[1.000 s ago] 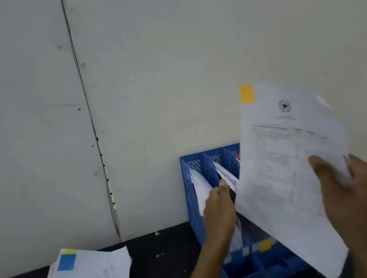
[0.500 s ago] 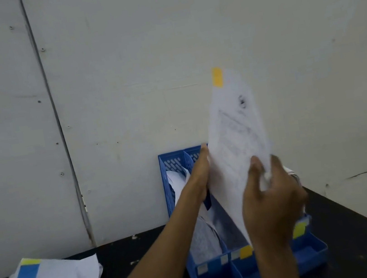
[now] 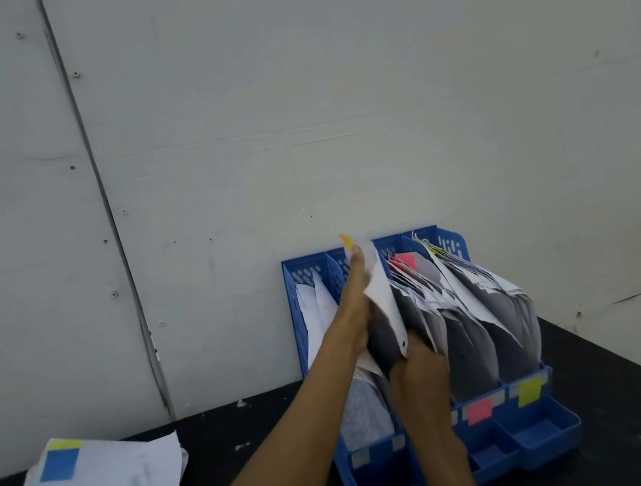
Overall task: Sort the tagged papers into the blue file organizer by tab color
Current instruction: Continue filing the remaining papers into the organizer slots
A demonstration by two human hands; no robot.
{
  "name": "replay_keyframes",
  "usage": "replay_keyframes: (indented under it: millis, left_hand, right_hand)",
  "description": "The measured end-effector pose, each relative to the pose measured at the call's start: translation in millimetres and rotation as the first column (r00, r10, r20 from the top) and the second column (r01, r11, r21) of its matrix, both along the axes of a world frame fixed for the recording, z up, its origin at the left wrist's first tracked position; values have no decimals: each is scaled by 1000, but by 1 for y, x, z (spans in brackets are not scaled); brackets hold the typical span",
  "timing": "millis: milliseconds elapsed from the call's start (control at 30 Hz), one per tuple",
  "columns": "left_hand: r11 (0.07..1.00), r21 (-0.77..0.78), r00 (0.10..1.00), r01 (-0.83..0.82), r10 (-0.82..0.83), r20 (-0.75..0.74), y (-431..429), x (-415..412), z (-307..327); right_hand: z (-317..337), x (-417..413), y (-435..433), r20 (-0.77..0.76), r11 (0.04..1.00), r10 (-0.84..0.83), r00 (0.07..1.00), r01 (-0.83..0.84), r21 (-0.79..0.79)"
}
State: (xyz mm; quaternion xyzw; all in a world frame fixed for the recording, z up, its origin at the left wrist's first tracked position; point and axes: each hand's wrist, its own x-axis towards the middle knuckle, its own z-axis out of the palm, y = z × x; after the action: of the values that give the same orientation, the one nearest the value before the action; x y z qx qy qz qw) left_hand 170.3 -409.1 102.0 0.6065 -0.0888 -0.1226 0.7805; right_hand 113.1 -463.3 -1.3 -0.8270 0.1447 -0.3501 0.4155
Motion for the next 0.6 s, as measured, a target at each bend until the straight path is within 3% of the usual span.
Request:
replay_keyframes:
  millis: [133,267,433,533,600]
  left_hand:
    - [1000,-2,1000,14,-14,21,5,4,2]
    - [1000,4,997,29,-29,78,25,-3,12]
    - [998,55,978,-41,29,208,88,-30,34]
    - [969,87,929,-230,192,316,158,-53,26]
    - [909,157,878,-385,309,364,205,-71,9]
  right_hand:
    - [-11,1,-3,-315,979,67,947,-123,-160]
    - [17,-8,-3,-38,988,91,995,-95,-121]
    - [74,-49,25,294,986,119,948,-79,-144]
    - [76,-70,75,346,969,240,907,-206,-134]
    - [63,-76,113,289,943,334,897,-316,-109]
